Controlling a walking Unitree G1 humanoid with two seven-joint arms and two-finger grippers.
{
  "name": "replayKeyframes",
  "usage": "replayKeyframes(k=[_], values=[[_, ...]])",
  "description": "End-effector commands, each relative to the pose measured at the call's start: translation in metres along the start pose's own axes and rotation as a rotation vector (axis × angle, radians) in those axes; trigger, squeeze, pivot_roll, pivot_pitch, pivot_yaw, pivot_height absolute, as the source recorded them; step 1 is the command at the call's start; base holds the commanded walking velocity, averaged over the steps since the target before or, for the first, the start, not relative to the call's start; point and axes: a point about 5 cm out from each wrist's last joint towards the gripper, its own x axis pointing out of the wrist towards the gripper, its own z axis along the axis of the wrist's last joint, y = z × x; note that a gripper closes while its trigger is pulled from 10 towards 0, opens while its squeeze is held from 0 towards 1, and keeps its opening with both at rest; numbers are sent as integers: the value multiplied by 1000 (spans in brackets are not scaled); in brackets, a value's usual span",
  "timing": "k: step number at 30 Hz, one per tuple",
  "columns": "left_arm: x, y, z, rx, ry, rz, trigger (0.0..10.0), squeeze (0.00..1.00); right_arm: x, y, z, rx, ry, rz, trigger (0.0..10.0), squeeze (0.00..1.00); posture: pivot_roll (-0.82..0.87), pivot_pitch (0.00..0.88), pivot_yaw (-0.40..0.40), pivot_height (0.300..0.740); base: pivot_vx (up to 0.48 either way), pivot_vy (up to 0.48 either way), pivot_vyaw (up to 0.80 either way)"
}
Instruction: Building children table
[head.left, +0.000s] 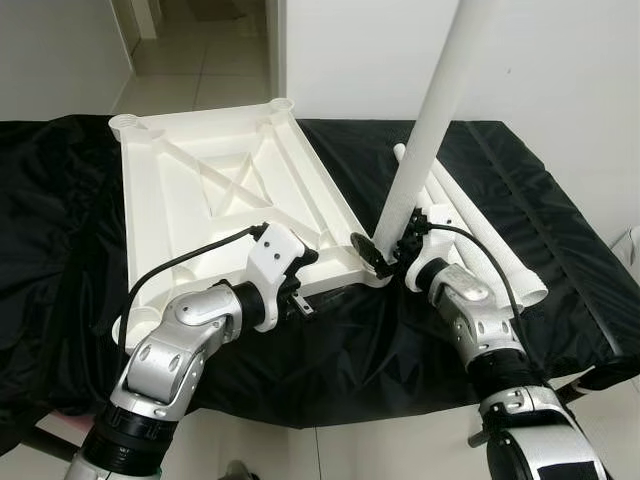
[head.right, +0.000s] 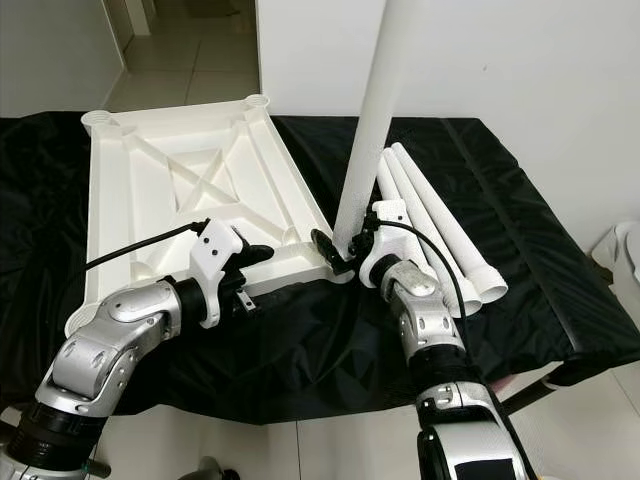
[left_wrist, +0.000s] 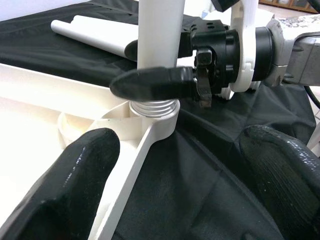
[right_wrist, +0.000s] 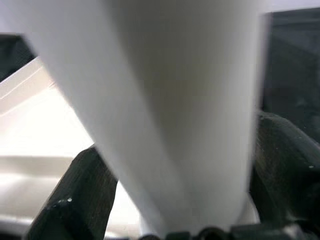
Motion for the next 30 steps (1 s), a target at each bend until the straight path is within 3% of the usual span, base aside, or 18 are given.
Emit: replayKeyframes(k=[1, 3, 4, 17, 30], values=[[1, 1, -2, -5, 7, 26, 10000, 0, 2, 1, -2, -35, 21, 53, 10000, 0, -18, 9, -14, 740, 0, 0, 0], [0, 1, -2, -2, 9, 26, 10000, 0, 3, -1, -2, -31, 26, 67, 10000, 0, -13, 8, -14, 740, 0, 0, 0], [0, 1, -2, -1, 10, 27, 10000, 0, 3, -2, -3, -26, 29, 71, 0, 0, -13, 8, -14, 740, 0, 0, 0], [-4, 0, -4, -5, 14, 37, 10000, 0, -3, -8, -15, -6, 54, 102, 0, 0, -4, 20, -12, 740, 0, 0, 0], [-5, 1, -2, -4, 19, 34, 10000, 0, -4, 5, -26, 112, 16, -31, 0, 0, -6, 38, -3, 740, 0, 0, 0]])
